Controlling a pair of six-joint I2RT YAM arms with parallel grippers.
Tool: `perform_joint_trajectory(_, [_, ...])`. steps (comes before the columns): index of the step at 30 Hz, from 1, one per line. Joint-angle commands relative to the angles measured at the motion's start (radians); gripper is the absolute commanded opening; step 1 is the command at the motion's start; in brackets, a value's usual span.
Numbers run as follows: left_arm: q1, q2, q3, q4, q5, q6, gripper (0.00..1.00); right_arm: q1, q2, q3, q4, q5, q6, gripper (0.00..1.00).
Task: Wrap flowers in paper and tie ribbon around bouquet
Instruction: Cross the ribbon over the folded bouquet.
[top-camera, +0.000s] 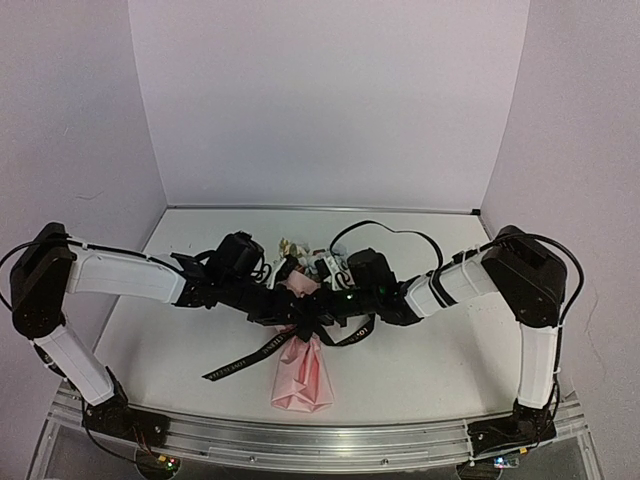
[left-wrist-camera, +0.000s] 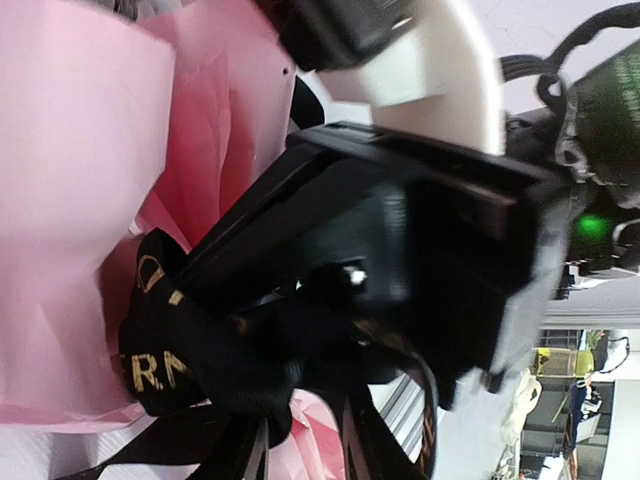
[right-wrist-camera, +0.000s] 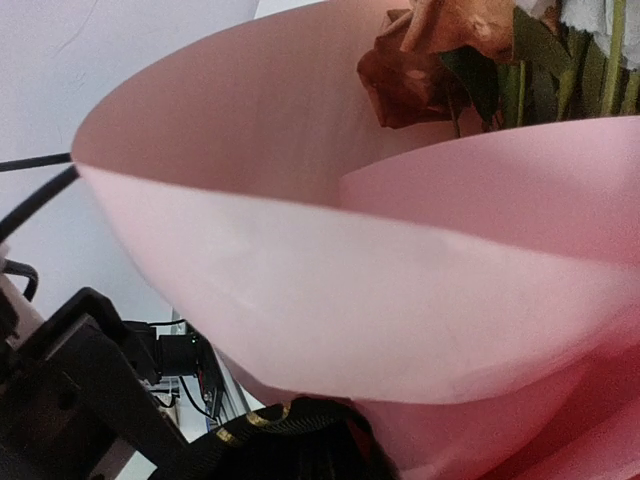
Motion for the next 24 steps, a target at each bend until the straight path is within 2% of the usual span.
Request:
perform_joint_trajectory(1, [-0.003, -0.087, -0.008, -0.009, -0.045, 0.022, 0.32, -0.008, 0.015, 0.024, 0.032, -0.018, -0.007, 0.00])
perform_joint_trajectory(8, [-0.004, -0.105, -0.006, -0.042, -0.070, 0.041, 0.35, -0.011, 0.016, 0.034, 0.032, -0.024, -0.006, 0.00])
perform_joint_trajectory(24, [0.022, -0.237, -0.091, -0.088, -0.292, -0.006, 0.30, -0.012, 0.018, 0.044, 0.032, -0.037, -0.009, 0.00])
